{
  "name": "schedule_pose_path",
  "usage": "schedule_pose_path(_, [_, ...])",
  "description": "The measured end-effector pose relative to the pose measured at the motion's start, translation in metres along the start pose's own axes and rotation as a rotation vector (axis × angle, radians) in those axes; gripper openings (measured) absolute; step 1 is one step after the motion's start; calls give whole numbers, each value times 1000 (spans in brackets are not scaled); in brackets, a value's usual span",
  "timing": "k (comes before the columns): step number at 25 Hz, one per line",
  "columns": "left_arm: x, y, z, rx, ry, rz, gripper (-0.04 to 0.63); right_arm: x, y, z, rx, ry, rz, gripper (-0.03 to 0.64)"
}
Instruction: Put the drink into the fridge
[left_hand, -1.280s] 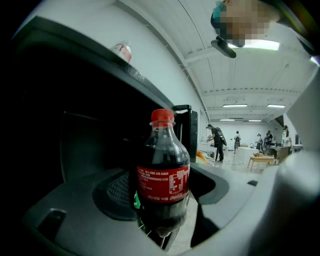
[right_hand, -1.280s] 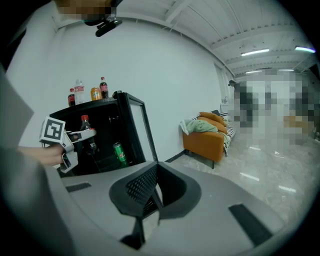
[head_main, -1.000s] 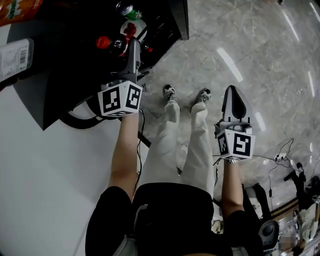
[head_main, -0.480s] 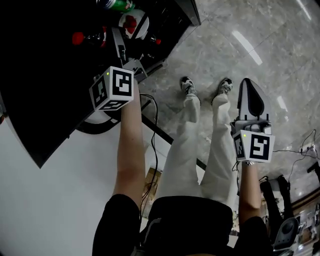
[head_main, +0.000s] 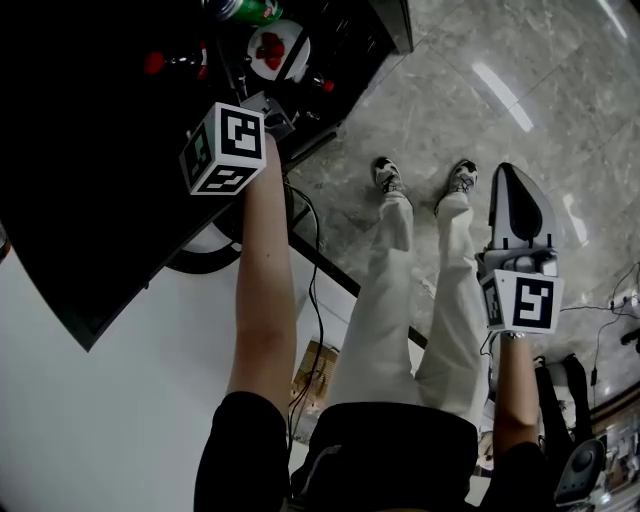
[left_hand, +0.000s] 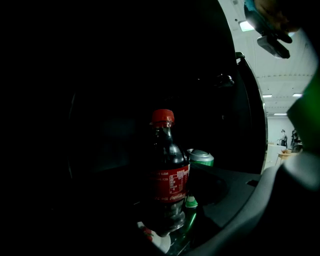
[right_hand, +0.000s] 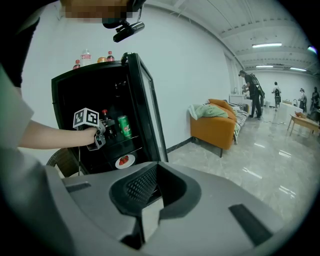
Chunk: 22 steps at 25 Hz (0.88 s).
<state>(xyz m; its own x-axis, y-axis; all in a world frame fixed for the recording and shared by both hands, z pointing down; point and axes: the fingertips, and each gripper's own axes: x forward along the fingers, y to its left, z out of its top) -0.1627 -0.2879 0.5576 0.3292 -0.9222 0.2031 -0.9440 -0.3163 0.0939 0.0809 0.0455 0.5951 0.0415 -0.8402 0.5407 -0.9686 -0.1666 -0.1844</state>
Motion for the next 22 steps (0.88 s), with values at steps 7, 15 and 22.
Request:
schedule_pose_path(7, [22, 7, -4, 24, -3, 13, 315, 12, 7, 2, 0, -19, 16, 14])
schedule_pose_path(15, [29, 11, -5, 13, -25, 17, 316, 41, 35, 38, -56, -95, 80, 14])
schedule_pose_path(22, [28, 12, -8, 27, -54, 4, 316, 66, 78, 77, -117, -167, 180, 14])
